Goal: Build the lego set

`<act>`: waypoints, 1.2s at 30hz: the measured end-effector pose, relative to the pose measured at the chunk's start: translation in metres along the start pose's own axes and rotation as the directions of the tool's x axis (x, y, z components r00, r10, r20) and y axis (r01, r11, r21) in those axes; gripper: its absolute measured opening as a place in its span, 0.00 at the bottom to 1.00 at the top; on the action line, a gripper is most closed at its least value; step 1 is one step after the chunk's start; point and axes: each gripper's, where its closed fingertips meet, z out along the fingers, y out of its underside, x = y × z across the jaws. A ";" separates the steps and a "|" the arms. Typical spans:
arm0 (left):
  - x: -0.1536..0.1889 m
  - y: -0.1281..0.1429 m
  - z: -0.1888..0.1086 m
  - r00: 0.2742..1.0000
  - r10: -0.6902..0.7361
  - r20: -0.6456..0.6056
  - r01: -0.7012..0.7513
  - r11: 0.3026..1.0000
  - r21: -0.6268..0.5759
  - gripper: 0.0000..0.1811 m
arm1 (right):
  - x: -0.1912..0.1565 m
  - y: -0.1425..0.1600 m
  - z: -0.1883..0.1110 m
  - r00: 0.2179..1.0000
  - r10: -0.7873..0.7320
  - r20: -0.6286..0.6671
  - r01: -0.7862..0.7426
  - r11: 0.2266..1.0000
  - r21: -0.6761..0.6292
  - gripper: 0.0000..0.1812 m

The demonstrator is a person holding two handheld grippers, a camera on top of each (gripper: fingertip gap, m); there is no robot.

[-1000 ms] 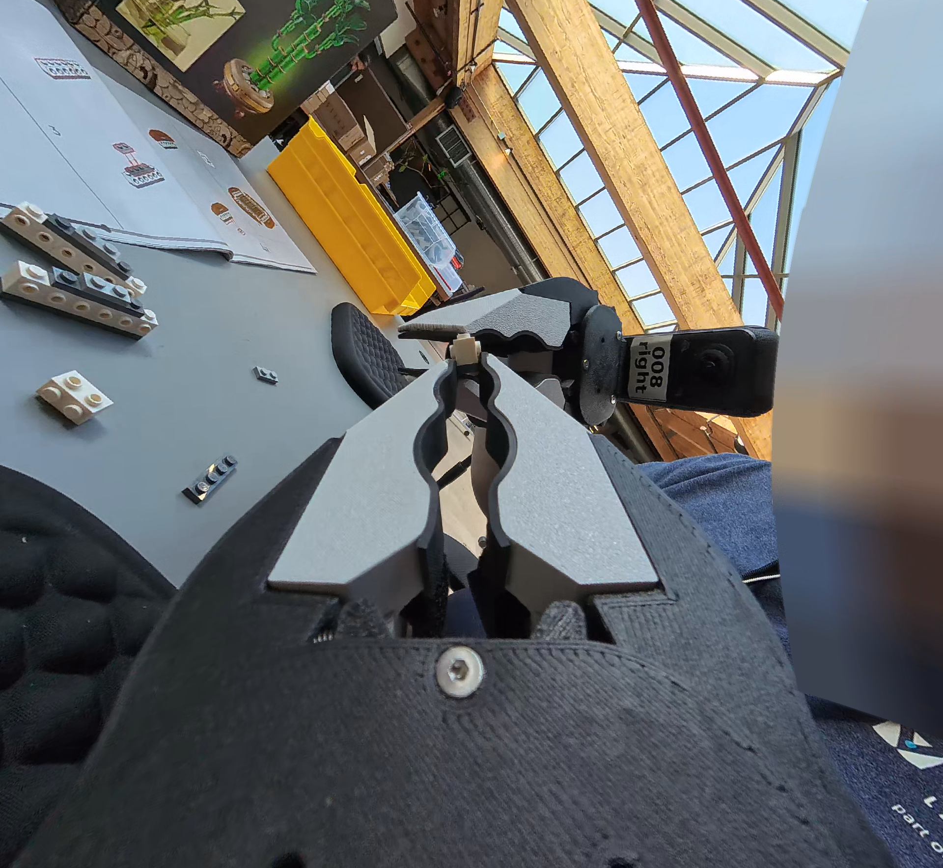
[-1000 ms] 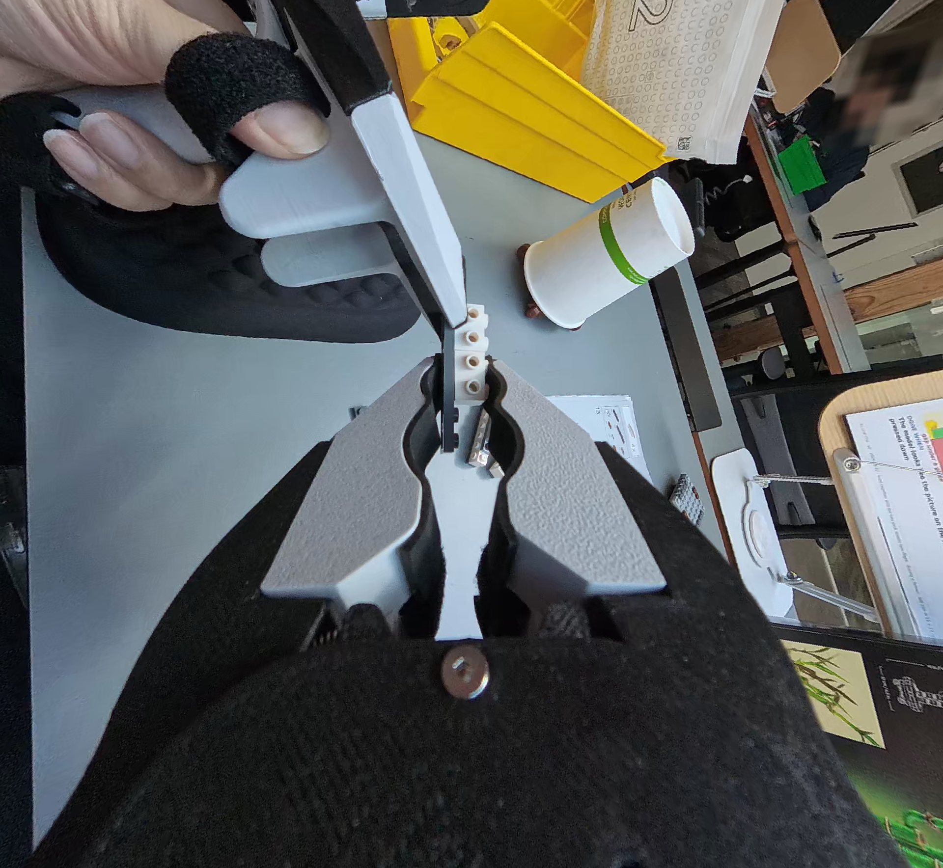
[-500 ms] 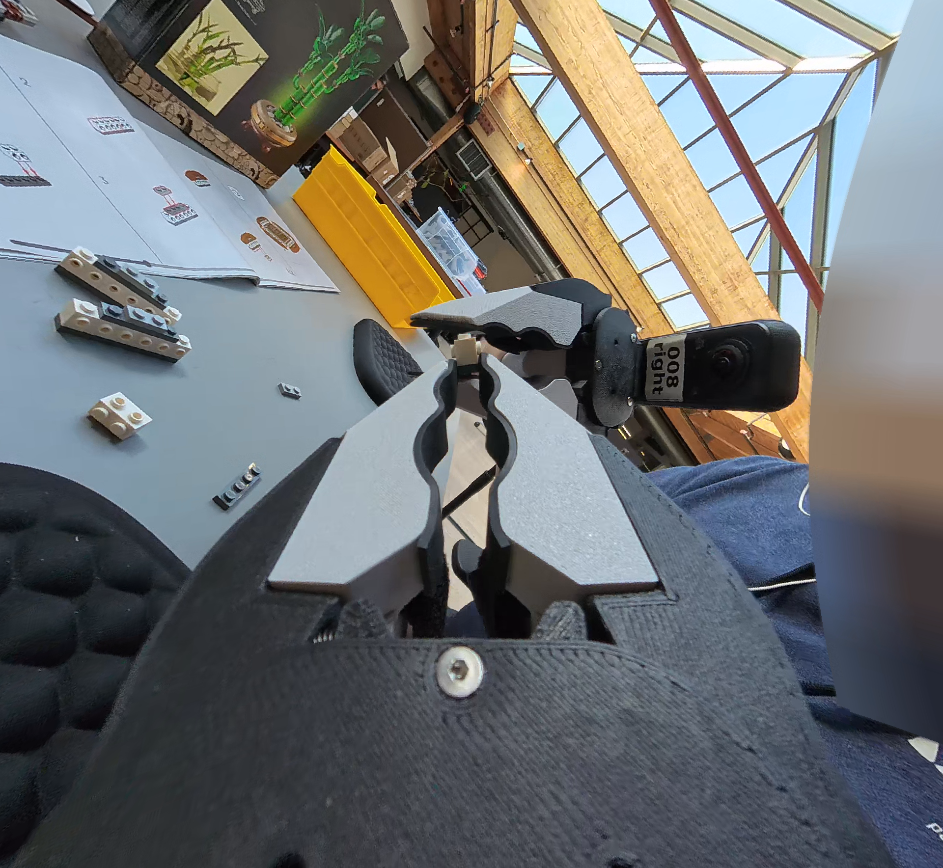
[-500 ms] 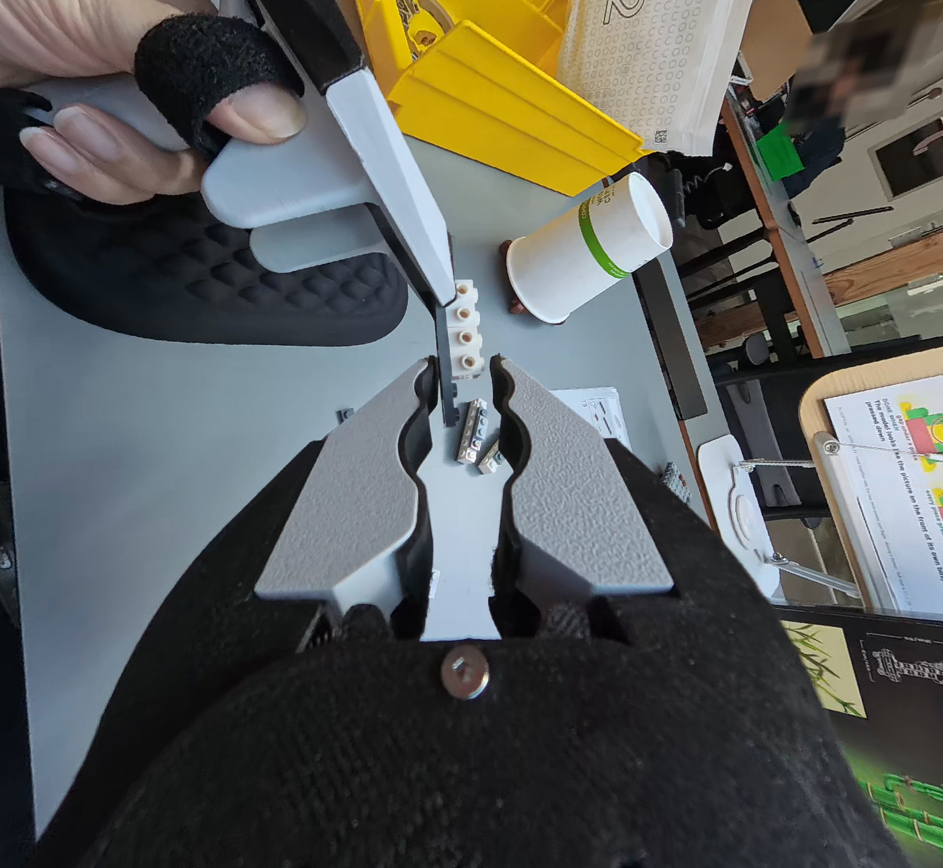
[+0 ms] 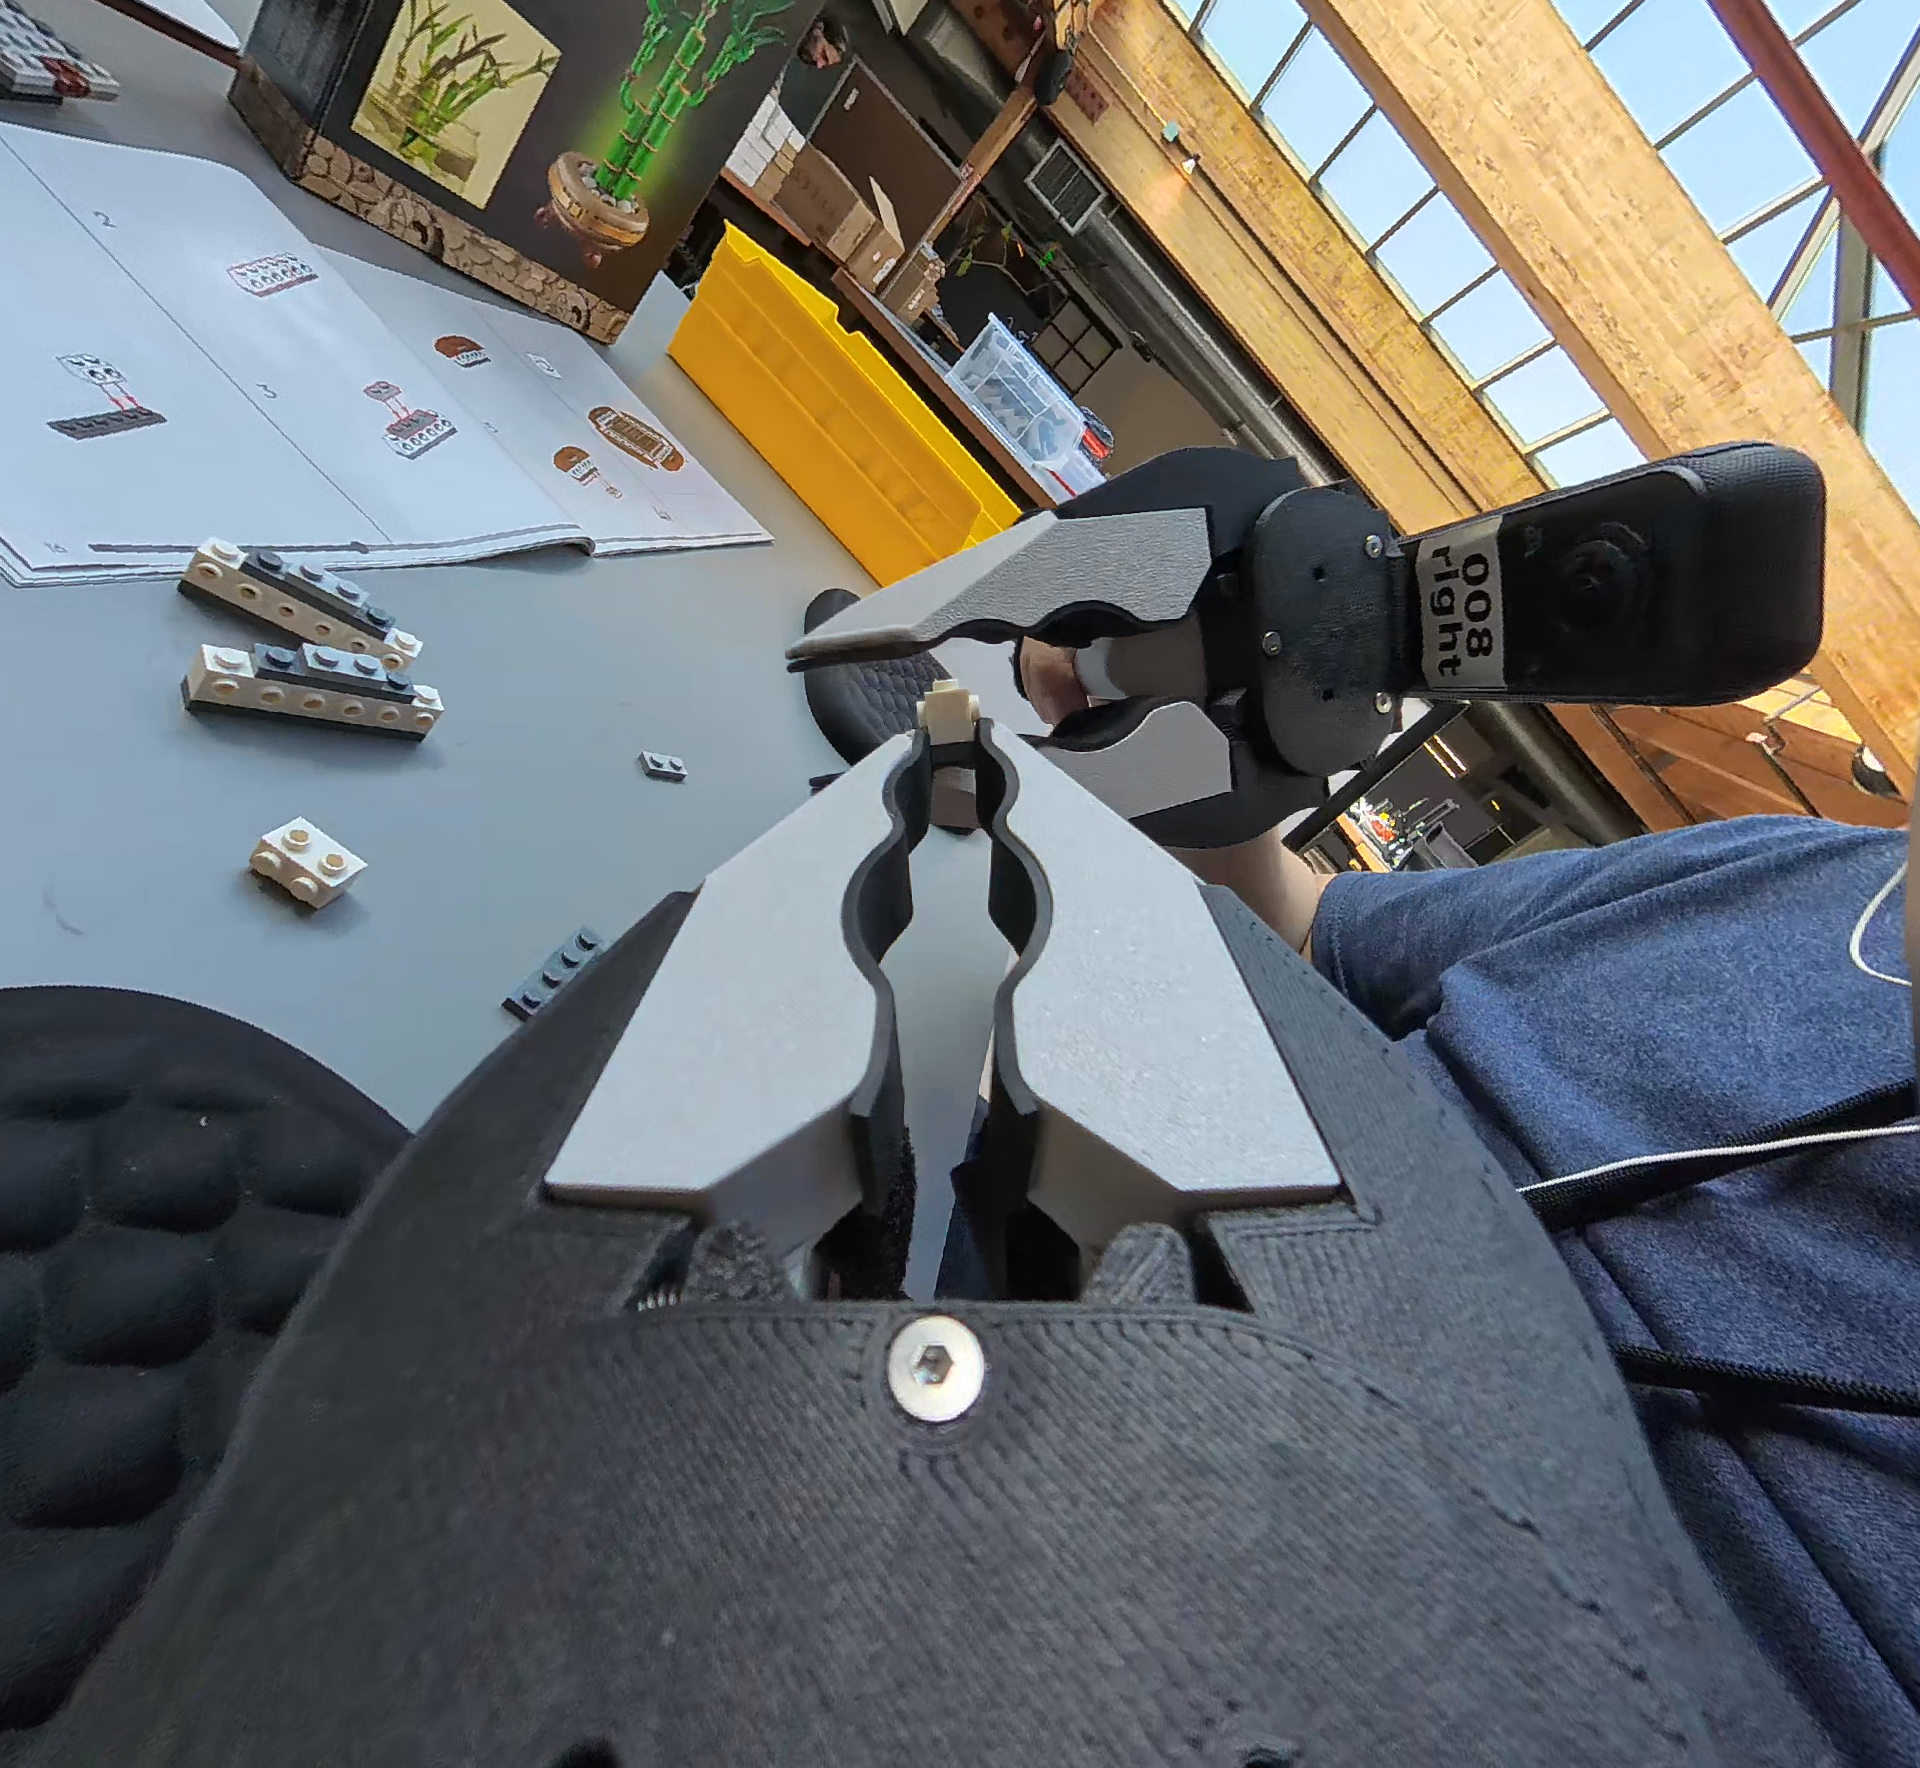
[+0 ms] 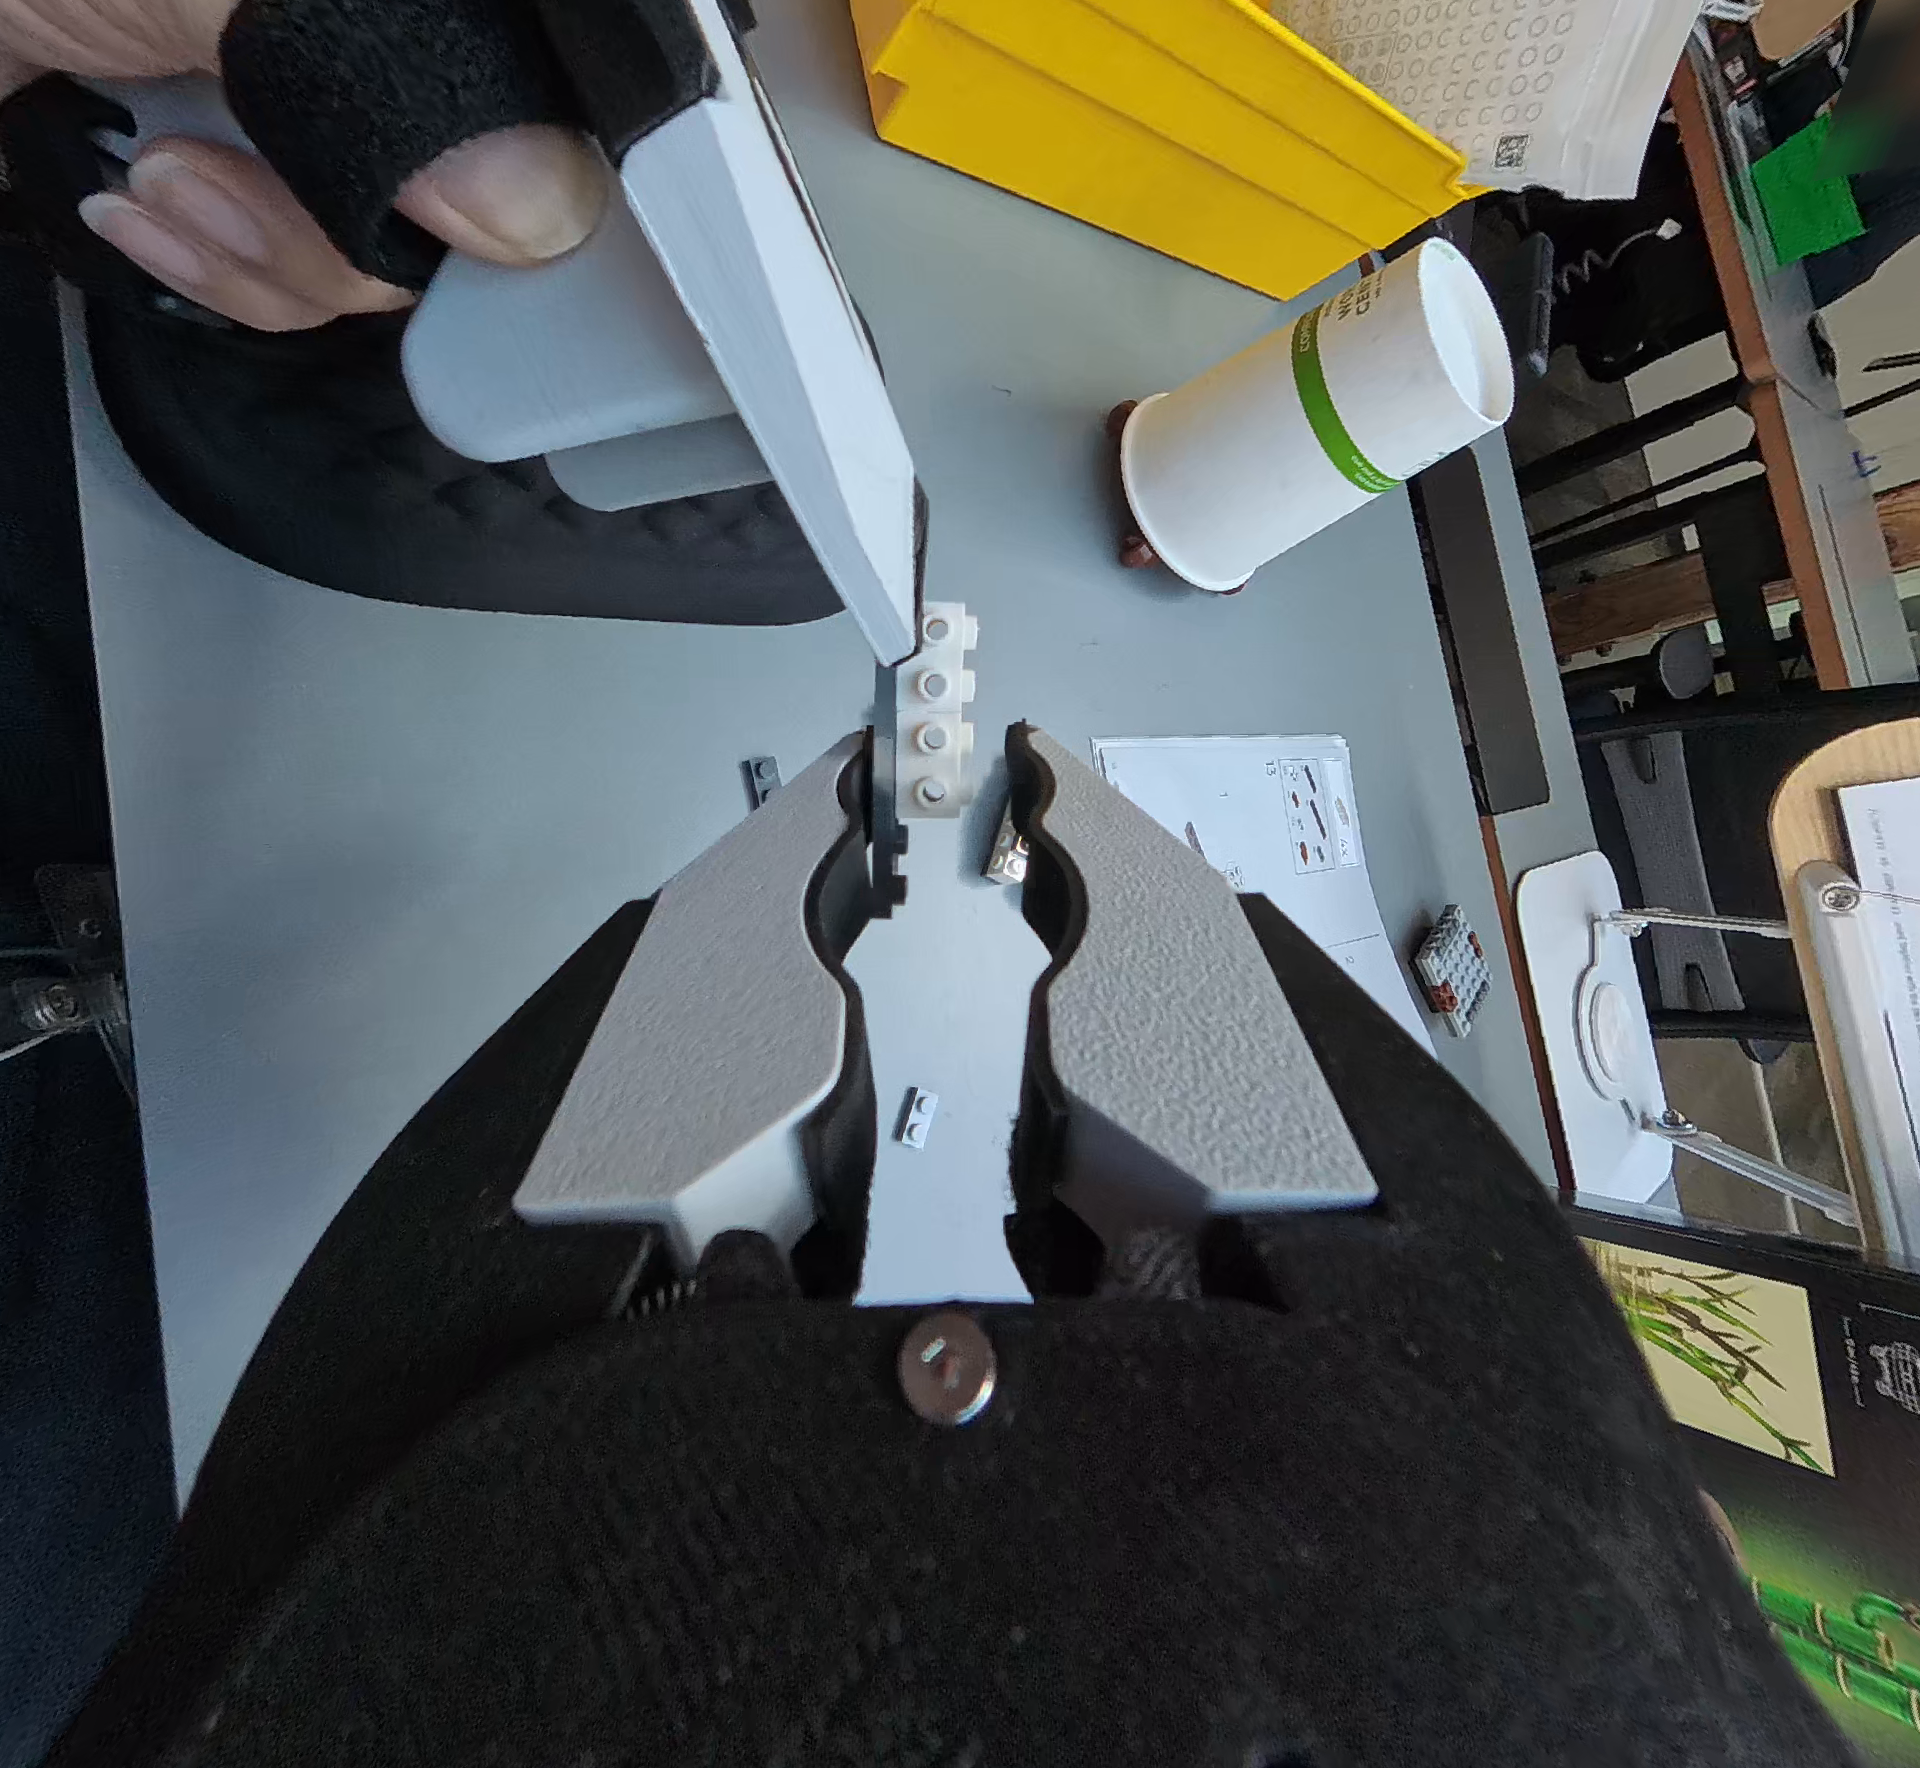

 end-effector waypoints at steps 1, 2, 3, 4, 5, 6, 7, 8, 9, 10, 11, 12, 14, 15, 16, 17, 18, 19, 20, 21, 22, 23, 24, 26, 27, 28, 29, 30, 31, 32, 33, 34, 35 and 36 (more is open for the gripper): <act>0.001 0.001 0.001 1.000 -0.002 -0.006 0.002 1.000 -0.004 0.03 | 0.000 0.002 0.002 1.000 0.005 0.006 -0.005 1.000 -0.005 0.13; 0.002 0.001 0.001 1.000 -0.003 -0.007 0.003 1.000 -0.003 0.03 | -0.001 0.002 0.004 1.000 0.012 0.011 -0.012 1.000 0.000 0.14; 0.003 0.001 0.002 1.000 -0.003 -0.008 0.003 1.000 0.001 0.03 | -0.001 0.002 0.005 1.000 0.017 0.013 -0.017 1.000 0.009 0.15; 0.005 0.001 0.003 1.000 -0.005 -0.013 0.005 1.000 0.004 0.03 | -0.001 0.002 0.007 1.000 0.017 0.009 -0.017 1.000 0.015 0.16; 0.008 0.000 0.004 1.000 -0.007 -0.018 0.008 1.000 0.013 0.03 | 0.001 0.003 0.009 1.000 0.011 -0.011 -0.011 1.000 0.015 0.17; 0.011 -0.001 0.005 1.000 -0.005 -0.023 0.006 1.000 0.023 0.03 | 0.002 0.004 0.012 0.999 -0.006 -0.032 0.006 1.000 0.009 0.19; 0.013 -0.001 0.006 1.000 0.002 -0.023 -0.002 1.000 0.027 0.03 | 0.003 0.005 0.013 0.998 -0.027 -0.057 0.027 1.000 0.000 0.19; 0.015 -0.001 0.007 1.000 0.018 -0.015 -0.017 1.000 0.026 0.03 | 0.004 0.005 0.015 0.995 -0.052 -0.086 0.051 0.999 -0.010 0.19; 0.016 -0.001 0.007 0.999 0.039 -0.004 -0.039 0.999 0.028 0.03 | 0.004 0.004 0.015 0.991 -0.080 -0.110 0.078 0.997 -0.019 0.19; 0.018 -0.002 0.007 0.998 0.061 0.004 -0.061 0.998 0.033 0.03 | 0.005 0.003 0.016 0.985 -0.107 -0.135 0.105 0.994 -0.028 0.19; 0.021 -0.002 0.008 0.997 0.077 0.006 -0.077 0.996 0.034 0.03 | 0.007 0.002 0.017 0.978 -0.130 -0.162 0.125 0.991 -0.037 0.19; 0.023 -0.002 0.008 0.996 0.089 0.005 -0.089 0.996 0.029 0.03 | 0.008 0.001 0.017 0.973 -0.146 -0.181 0.140 0.989 -0.044 0.19; 0.026 -0.002 0.008 0.993 0.114 0.010 -0.114 0.993 0.023 0.03 | 0.011 0.000 0.017 0.969 -0.156 -0.193 0.149 0.988 -0.051 0.19; 0.026 -0.002 0.008 0.993 0.122 0.009 -0.122 0.992 0.021 0.03 | 0.011 0.000 0.017 0.970 -0.151 -0.192 0.144 0.988 -0.048 0.16; 0.027 -0.002 0.008 0.992 0.124 0.004 -0.124 0.992 0.019 0.03 | 0.011 -0.001 0.016 0.972 -0.142 -0.189 0.137 0.990 -0.042 0.16; 0.028 -0.002 0.007 0.992 0.124 0.002 -0.124 0.992 0.023 0.03 | 0.012 -0.001 0.015 0.973 -0.134 -0.189 0.129 0.991 -0.038 0.14; 0.028 -0.003 0.007 0.992 0.123 0.003 -0.123 0.992 0.027 0.03 | 0.012 -0.002 0.013 0.973 -0.133 -0.189 0.130 0.991 -0.030 0.07; 0.027 -0.004 0.006 0.993 0.122 0.004 -0.122 0.992 0.029 0.03 | 0.014 -0.004 0.012 0.971 -0.134 -0.200 0.132 0.991 -0.021 0.05; 0.027 -0.005 0.006 0.993 0.119 0.006 -0.119 0.992 0.033 0.03 | 0.016 -0.004 0.010 0.968 -0.132 -0.214 0.130 0.991 -0.022 0.05; 0.026 -0.005 0.005 0.993 0.117 0.011 -0.117 0.992 0.039 0.03 | 0.017 -0.003 0.009 0.966 -0.133 -0.223 0.130 0.991 -0.030 0.05; 0.025 -0.006 0.005 0.993 0.116 0.019 -0.117 0.992 0.038 0.03 | 0.018 -0.002 0.008 0.963 -0.137 -0.232 0.132 0.990 -0.038 0.06; 0.023 -0.005 0.005 0.993 0.114 0.029 -0.115 0.993 0.034 0.03 | 0.019 -0.002 0.007 0.959 -0.143 -0.245 0.136 0.990 -0.045 0.07; 0.021 -0.006 0.004 0.993 0.109 0.039 -0.110 0.993 0.038 0.03 | 0.020 -0.002 0.007 0.956 -0.150 -0.253 0.143 0.989 -0.047 0.07; 0.017 -0.007 0.003 0.995 0.084 0.053 -0.087 0.995 0.054 0.03 | 0.020 -0.002 0.006 0.951 -0.160 -0.265 0.150 0.987 -0.057 0.07; 0.015 -0.007 0.003 0.996 0.072 0.054 -0.075 0.996 0.055 0.03 | 0.020 -0.002 0.006 0.949 -0.164 -0.271 0.153 0.986 -0.060 0.07; 0.014 -0.007 0.003 0.996 0.065 0.053 -0.068 0.996 0.056 0.03 | 0.020 -0.001 0.007 0.947 -0.165 -0.275 0.154 0.986 -0.063 0.07; 0.014 -0.007 0.003 0.996 0.065 0.054 -0.068 0.996 0.057 0.03 | 0.020 -0.001 0.007 0.946 -0.166 -0.279 0.152 0.986 -0.069 0.06; 0.014 -0.007 0.003 0.996 0.069 0.059 -0.073 0.996 0.057 0.03 | 0.021 0.000 0.007 0.945 -0.164 -0.282 0.150 0.986 -0.071 0.06; 0.013 -0.007 0.003 0.995 0.077 0.065 -0.081 0.995 0.056 0.03 | 0.021 0.000 0.008 0.946 -0.159 -0.283 0.145 0.987 -0.068 0.06; 0.013 -0.007 0.003 0.994 0.086 0.071 -0.090 0.995 0.052 0.03 | 0.020 0.000 0.008 0.947 -0.154 -0.282 0.141 0.988 -0.069 0.06; 0.013 -0.006 0.003 0.993 0.094 0.078 -0.098 0.994 0.048 0.03 | 0.021 0.000 0.008 0.947 -0.151 -0.283 0.137 0.988 -0.071 0.06; 0.013 -0.006 0.003 0.991 0.100 0.083 -0.105 0.993 0.047 0.03 | 0.021 0.001 0.008 0.947 -0.149 -0.286 0.133 0.988 -0.073 0.06; 0.013 -0.006 0.003 0.991 0.104 0.087 -0.109 0.993 0.047 0.03 | 0.021 0.001 0.009 0.947 -0.150 -0.285 0.133 0.988 -0.077 0.06; 0.012 -0.006 0.003 0.990 0.105 0.090 -0.110 0.993 0.046 0.03 | 0.020 0.002 0.009 0.948 -0.152 -0.280 0.134 0.987 -0.085 0.06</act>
